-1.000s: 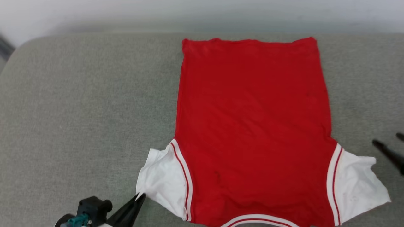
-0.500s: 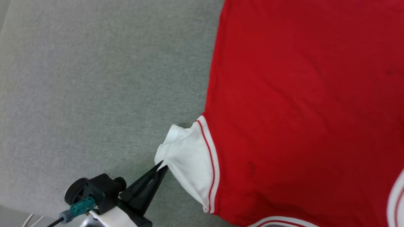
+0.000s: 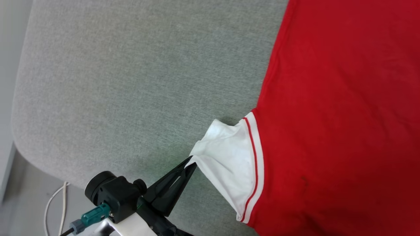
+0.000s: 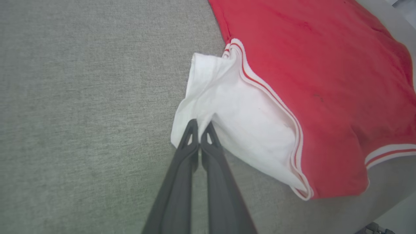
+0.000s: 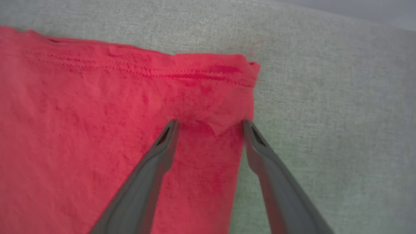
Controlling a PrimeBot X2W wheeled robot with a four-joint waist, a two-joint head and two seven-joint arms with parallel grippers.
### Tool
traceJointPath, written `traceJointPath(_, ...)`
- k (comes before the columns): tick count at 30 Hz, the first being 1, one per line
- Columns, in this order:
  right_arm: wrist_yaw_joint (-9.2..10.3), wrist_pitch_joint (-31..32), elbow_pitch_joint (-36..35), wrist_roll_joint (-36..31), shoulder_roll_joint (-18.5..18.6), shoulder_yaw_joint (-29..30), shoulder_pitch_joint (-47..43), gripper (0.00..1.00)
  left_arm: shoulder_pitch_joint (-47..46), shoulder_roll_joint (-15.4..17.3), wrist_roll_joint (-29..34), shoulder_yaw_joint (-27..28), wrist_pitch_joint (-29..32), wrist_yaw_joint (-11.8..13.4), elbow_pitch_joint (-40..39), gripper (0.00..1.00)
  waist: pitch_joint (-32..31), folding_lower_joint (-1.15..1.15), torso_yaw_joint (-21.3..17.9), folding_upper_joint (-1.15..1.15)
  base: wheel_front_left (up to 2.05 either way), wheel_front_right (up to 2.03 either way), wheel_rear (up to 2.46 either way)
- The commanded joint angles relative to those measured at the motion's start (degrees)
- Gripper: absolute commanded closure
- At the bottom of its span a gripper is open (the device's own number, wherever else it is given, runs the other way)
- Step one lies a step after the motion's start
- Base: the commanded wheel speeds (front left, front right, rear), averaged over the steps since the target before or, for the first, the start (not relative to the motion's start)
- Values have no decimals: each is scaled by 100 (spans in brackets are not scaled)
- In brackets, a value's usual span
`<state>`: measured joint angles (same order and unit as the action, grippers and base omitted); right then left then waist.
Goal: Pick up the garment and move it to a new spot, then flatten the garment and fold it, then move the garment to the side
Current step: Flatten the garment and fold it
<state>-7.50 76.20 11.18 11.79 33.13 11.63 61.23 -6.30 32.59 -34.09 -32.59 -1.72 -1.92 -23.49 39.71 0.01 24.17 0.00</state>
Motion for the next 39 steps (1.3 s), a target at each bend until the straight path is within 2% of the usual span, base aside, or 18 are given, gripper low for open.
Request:
traceJointPath(1,2,2,22,-21,-6,24,86,0,-49,-19,7,-8,-32,-11,18,100,112,-1,116,0,0,0,0)
traceJointPath(8,2,180,218,-259,-128,247,-289,0,-140,-93,-19,-10,-170,-71,150,100,230,-1,240,0,0,0,0)
traceJointPath(9,2,222,229,-261,-149,278,-369,20,-148,-96,-18,-13,-188,-79,170,100,233,-1,248,0,0,0,0)
traceJointPath(10,2,242,230,-253,-167,292,-429,87,-156,-97,-16,-15,-195,-84,188,100,236,-1,252,0,0,0,0)
traceJointPath(11,2,240,217,-250,-183,308,-484,100,-164,-99,-20,-16,-198,-87,206,100,234,-1,252,0,0,0,0)
traceJointPath(18,2,141,163,-193,-281,334,-739,100,-179,-54,-31,43,-240,-33,293,100,-52,-1,74,0,0,0,0)
traceJointPath(25,2,-59,174,-52,-401,368,-1330,100,-76,35,11,147,-248,120,360,100,-687,-1,-350,0,0,0,0)
traceJointPath(32,2,-327,-106,335,-342,47,-2442,100,233,95,-111,260,-256,342,408,100,-1482,-1,-849,0,0,0,0)
traceJointPath(39,2,-659,-555,943,-502,-167,-3623,100,585,202,-210,388,-299,556,494,100,-2178,-1,-1381,0,0,0,0)
